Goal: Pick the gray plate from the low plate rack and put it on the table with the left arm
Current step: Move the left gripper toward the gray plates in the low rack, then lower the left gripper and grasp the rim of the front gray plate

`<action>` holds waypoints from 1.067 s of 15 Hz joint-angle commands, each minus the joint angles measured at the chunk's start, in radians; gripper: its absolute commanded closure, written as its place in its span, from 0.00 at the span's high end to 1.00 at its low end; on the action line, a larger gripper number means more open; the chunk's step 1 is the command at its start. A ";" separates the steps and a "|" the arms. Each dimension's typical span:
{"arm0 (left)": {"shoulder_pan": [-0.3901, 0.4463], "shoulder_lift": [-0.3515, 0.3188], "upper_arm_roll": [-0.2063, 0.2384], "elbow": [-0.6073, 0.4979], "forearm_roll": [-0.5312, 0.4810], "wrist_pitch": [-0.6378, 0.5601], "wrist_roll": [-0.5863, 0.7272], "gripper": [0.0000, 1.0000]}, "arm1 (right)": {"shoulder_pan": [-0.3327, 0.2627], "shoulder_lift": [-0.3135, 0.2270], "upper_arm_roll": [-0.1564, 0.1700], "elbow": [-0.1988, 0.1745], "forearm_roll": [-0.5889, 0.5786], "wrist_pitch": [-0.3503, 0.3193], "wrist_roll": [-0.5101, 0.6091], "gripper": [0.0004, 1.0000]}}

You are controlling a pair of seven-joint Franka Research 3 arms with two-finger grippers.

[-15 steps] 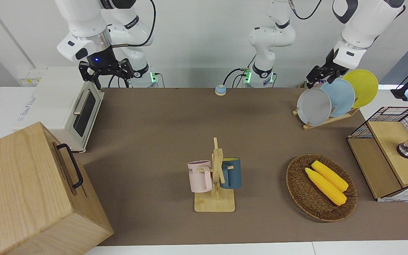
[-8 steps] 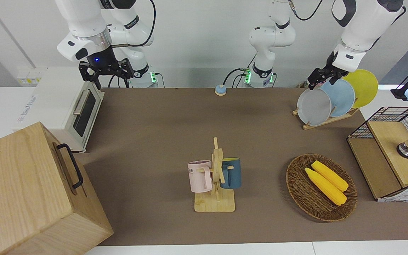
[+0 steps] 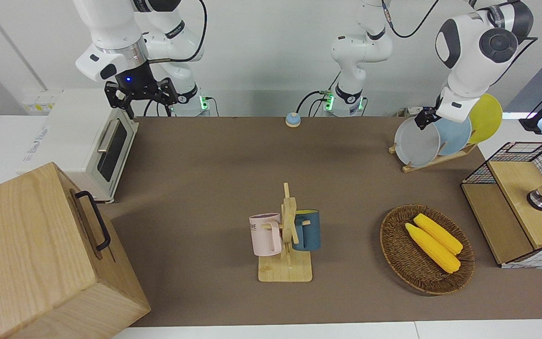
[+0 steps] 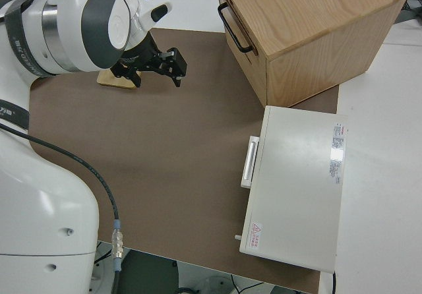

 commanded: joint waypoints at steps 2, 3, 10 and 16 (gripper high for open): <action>-0.009 0.050 0.008 -0.045 0.105 -0.055 0.016 0.99 | -0.019 -0.001 0.017 0.009 -0.001 -0.014 0.012 0.98; -0.009 0.058 0.008 -0.051 0.123 -0.068 0.018 0.99 | -0.019 -0.003 0.016 0.009 -0.001 -0.014 0.012 0.98; 0.011 0.096 0.042 -0.074 0.128 -0.095 0.018 0.99 | -0.019 -0.003 0.017 0.009 -0.001 -0.014 0.012 0.98; 0.009 0.142 0.048 -0.074 0.128 -0.095 0.015 0.50 | -0.019 -0.003 0.017 0.009 -0.001 -0.014 0.012 0.98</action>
